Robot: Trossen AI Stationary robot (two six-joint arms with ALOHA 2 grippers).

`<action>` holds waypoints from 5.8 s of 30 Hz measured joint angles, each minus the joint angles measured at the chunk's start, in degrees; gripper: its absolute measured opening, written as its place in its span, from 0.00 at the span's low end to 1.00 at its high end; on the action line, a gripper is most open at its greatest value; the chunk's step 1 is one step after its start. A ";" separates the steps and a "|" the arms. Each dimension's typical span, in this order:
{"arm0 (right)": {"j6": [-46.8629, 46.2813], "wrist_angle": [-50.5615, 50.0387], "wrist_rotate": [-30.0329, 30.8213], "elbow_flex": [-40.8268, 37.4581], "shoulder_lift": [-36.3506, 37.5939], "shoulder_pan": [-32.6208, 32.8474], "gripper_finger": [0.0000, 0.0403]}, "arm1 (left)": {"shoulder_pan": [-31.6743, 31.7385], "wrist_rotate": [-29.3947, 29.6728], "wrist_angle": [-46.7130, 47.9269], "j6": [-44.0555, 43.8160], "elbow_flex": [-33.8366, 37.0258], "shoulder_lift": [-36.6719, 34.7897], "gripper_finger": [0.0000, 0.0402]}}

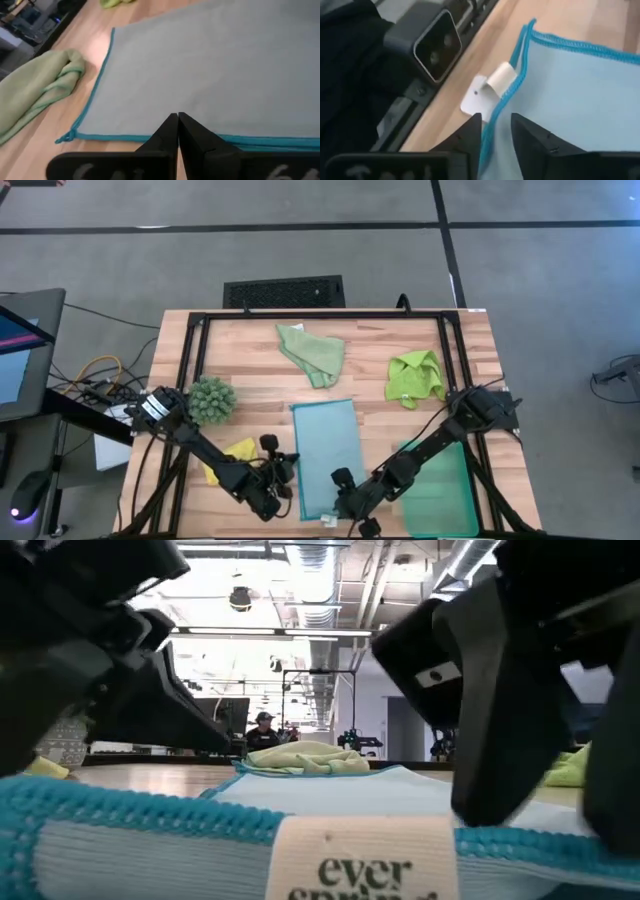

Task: Fold microfiber towels
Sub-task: Fold the blue microfiber cloth

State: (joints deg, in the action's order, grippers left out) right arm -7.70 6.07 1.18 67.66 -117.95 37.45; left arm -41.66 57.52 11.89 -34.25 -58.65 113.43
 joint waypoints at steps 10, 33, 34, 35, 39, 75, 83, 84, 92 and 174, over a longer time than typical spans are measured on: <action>-4.33 -3.46 7.83 0.00 1.33 -0.10 0.47 | -0.07 -13.91 -0.61 -2.43 0.00 0.20 0.01; -10.74 -25.48 27.30 -2.91 8.74 3.55 0.19 | -2.19 -0.62 0.21 -3.97 -0.07 0.20 0.01; -10.76 -25.10 29.71 -4.06 10.16 4.37 0.19 | -2.19 -0.62 0.21 -4.01 -0.07 0.20 0.01; -10.94 -23.74 31.91 -5.46 11.23 5.13 0.19 | -2.21 -0.62 0.21 -4.01 -0.07 0.20 0.01; -11.71 -11.49 34.93 -13.17 14.22 6.34 0.19 | -2.21 -0.66 0.21 -4.08 -0.07 0.20 0.01; -2.32 10.24 10.93 -5.64 0.41 -0.05 0.11 | -2.00 -1.73 0.26 -4.40 -0.07 0.17 0.01; -0.02 11.31 22.89 -5.73 1.77 1.04 0.02 | -2.00 -1.73 0.28 -4.39 -0.07 0.15 0.01; 0.59 11.50 24.48 -5.70 2.39 1.38 0.02 | -2.00 -1.73 0.28 -4.40 -0.07 0.15 0.01; 1.72 8.29 24.62 -5.69 6.47 4.16 0.22 | -2.00 -1.73 0.26 -4.38 -0.07 0.15 0.01; 11.28 -14.32 0.67 -3.08 21.41 -16.39 0.03 | -6.81 5.89 16.38 -18.03 -3.58 -8.56 0.01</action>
State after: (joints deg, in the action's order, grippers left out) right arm 3.58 -8.25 1.86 64.58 -96.53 21.06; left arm -48.48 63.41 28.26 -52.28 -62.24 104.86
